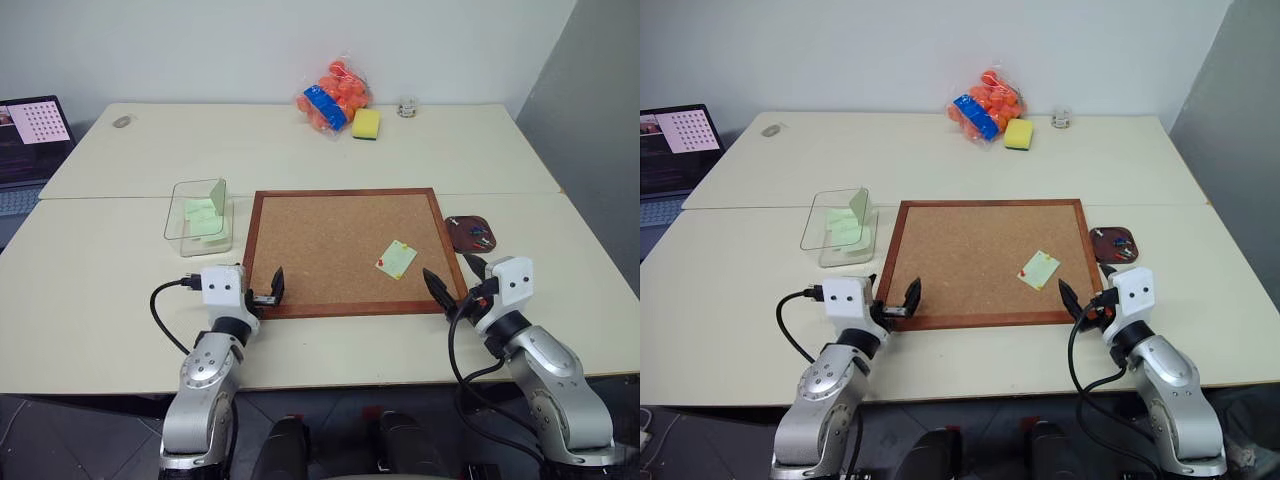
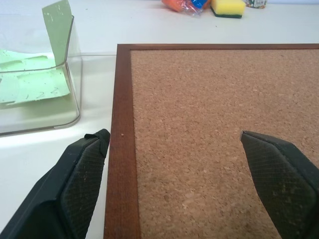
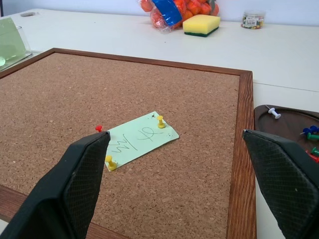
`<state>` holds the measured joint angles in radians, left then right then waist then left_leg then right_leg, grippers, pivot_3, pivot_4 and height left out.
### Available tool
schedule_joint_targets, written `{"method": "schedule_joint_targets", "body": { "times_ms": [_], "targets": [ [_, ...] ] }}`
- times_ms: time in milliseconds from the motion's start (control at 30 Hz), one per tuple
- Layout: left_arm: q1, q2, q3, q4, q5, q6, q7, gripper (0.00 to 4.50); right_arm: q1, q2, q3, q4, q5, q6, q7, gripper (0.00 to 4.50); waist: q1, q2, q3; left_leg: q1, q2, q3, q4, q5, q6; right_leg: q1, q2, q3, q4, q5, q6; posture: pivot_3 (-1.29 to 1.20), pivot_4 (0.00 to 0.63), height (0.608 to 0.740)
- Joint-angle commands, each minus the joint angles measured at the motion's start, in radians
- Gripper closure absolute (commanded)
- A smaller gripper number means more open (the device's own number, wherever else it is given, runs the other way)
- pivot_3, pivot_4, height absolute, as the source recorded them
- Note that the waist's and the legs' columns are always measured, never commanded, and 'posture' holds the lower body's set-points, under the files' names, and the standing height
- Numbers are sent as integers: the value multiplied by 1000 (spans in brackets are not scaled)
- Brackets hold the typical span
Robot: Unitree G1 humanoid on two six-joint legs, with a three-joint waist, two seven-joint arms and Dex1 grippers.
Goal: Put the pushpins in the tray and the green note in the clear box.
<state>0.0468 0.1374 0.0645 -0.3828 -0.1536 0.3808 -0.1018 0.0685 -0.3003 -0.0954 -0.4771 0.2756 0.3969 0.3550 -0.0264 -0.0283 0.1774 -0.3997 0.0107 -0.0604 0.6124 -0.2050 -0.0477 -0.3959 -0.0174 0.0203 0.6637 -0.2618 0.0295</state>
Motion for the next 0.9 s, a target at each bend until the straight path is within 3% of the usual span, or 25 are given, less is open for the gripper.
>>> {"method": "schedule_joint_targets", "body": {
  "times_ms": [33, 467, 900],
  "targets": [
    [-12, 15, 4, -6, 10, -14, -7, 71, -1, 3, -1, -21, 0, -24, -5, 0, 0, 0, 0, 0, 0, 0, 0, 0, 0, 0, 0, 0, 0, 0, 0, 0, 150, 740],
    [-35, 31, -4, 27, -10, -12, -53, 71, -1, -4, 3, -19, 0, -19, -2, 0, 0, 0, 0, 0, 0, 0, 0, 0, 0, 0, 0, 0, 0, 0, 0, 0, 150, 740],
    [-308, 203, -96, 237, -191, 9, -552, 71, -146, -45, 47, 65, 18, -6, 78, 0, -3, 0, 0, 0, 0, 0, 0, 0, 0, 1, 0, -1, 0, 0, 0, 0, 150, 740]
  ]
}}
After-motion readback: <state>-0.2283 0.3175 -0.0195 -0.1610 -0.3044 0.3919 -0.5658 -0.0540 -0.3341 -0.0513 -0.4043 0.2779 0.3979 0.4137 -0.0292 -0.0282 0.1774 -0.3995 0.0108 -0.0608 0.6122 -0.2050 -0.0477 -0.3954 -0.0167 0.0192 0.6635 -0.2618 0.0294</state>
